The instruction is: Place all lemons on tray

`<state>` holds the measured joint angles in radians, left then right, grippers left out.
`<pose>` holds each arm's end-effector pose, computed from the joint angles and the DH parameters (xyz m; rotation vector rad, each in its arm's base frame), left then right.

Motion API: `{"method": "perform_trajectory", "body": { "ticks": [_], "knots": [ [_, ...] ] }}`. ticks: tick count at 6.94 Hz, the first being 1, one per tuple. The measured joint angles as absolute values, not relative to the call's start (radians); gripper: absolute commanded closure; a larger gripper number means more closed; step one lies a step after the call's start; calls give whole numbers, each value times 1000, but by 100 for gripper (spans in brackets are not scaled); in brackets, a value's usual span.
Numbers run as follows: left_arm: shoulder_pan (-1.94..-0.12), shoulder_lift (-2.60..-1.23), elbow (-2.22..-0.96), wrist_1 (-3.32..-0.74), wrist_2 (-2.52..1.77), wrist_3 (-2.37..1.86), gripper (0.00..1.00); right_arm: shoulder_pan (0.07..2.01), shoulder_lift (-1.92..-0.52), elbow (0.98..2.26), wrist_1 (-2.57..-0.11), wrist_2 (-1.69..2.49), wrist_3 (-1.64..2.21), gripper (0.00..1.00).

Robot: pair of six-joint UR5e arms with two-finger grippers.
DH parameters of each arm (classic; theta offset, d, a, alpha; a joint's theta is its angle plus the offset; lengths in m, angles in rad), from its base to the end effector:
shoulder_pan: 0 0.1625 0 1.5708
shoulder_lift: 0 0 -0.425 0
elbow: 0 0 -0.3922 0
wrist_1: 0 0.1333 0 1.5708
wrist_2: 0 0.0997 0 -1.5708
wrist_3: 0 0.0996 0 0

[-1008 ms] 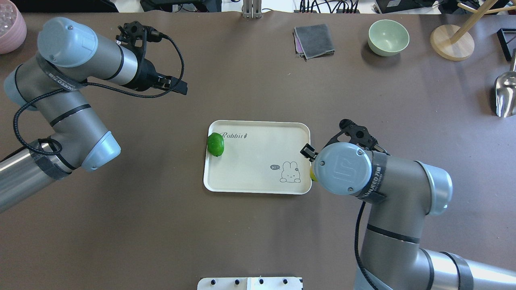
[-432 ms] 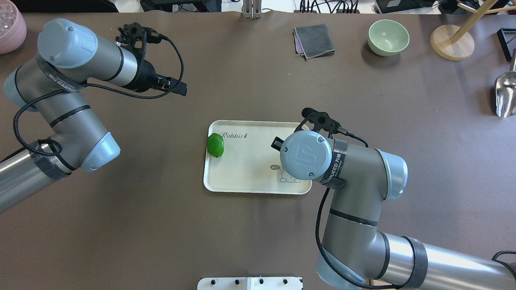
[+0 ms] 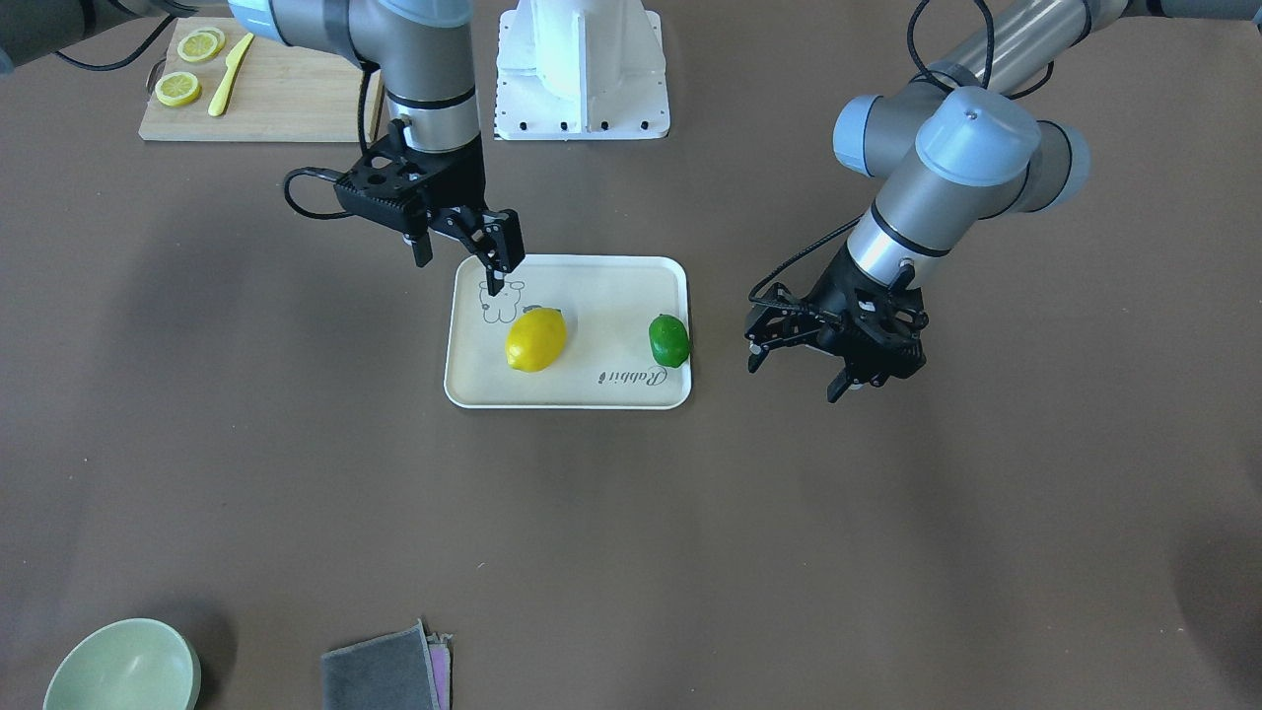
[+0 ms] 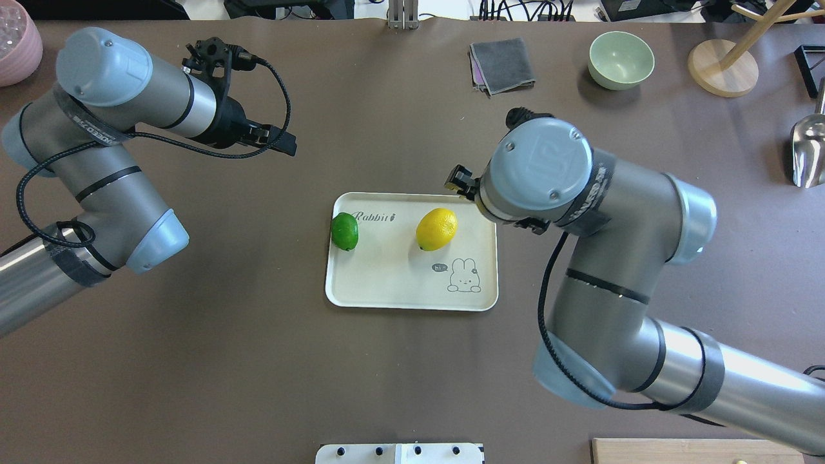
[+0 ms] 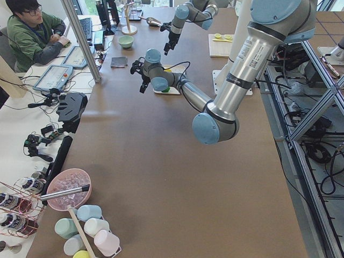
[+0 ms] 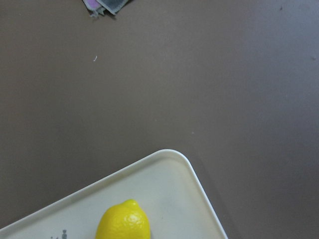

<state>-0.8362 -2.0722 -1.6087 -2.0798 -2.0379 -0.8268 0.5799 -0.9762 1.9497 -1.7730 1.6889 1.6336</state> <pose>0.3819 -0.5547 0.2918 0.4321 1.0228 0.1622 -0.4345 -0.4300 0.1917 0.0898 -0.7844 0.5640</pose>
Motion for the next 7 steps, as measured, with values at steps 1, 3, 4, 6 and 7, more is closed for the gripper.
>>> {"method": "perform_trajectory", "body": {
  "ticks": [1,3,4,6,7],
  "knots": [
    [-885,-2062,-1613,-2032,-2083,-746,2,664,-1012,1991,-1802,1775,1500,0],
    [-1034,-2054,-1632,-1819,-2144,-450,2,843,-1129,2033,-1818,1929,1132,0],
    [-1115,-2050,-1642,-1717,-2151,-294,2,926,-1185,2036,-1819,1986,946,0],
    [-1300,-2036,-1644,-1536,-2192,-4,2,1132,-1320,2033,-1821,2120,548,0],
    [-1394,-2019,-1639,-1456,-2245,89,2,1249,-1384,2020,-1825,2180,354,0]
  ]
}}
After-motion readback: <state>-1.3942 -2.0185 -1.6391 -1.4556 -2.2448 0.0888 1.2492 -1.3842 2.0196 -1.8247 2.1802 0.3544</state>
